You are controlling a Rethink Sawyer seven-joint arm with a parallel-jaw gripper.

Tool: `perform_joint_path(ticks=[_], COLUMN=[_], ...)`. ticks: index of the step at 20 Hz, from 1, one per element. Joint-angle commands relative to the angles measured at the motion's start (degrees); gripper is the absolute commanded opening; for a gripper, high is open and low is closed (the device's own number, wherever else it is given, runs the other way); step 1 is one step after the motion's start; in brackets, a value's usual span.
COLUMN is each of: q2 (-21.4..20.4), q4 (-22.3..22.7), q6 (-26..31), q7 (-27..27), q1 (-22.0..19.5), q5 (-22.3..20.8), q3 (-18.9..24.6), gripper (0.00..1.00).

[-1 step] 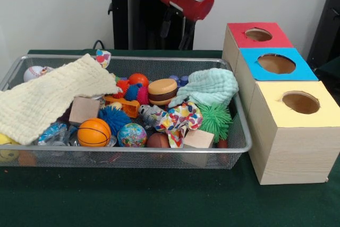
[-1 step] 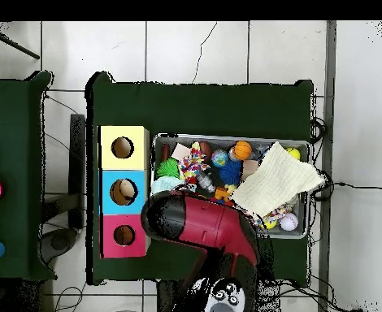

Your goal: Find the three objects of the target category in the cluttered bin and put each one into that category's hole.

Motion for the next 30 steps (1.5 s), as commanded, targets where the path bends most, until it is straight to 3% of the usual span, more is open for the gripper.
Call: perform_joint_path(ticks=[1,8,14,21,30], q2=[0.61,-0.20,0.20,-1.97,-5.10], q4=[-3.05,-2.81,-5.45,-5.40,-5.99], q6=[-1.69,-2.09,-2.26,-0.56,5.62], q7=[-11.42,-13.30,-13.91,-17.20,-22.68], q1=[-4.24,-10.70,-14.90,-21.42,-29.10], q5=[-7.07,-12.35,-18.44,-23.39,-26.98], q3=[11.68,17.38,19.75,25.54,33.63], gripper=[1.00,1.00,1.00,1.00,1.00])
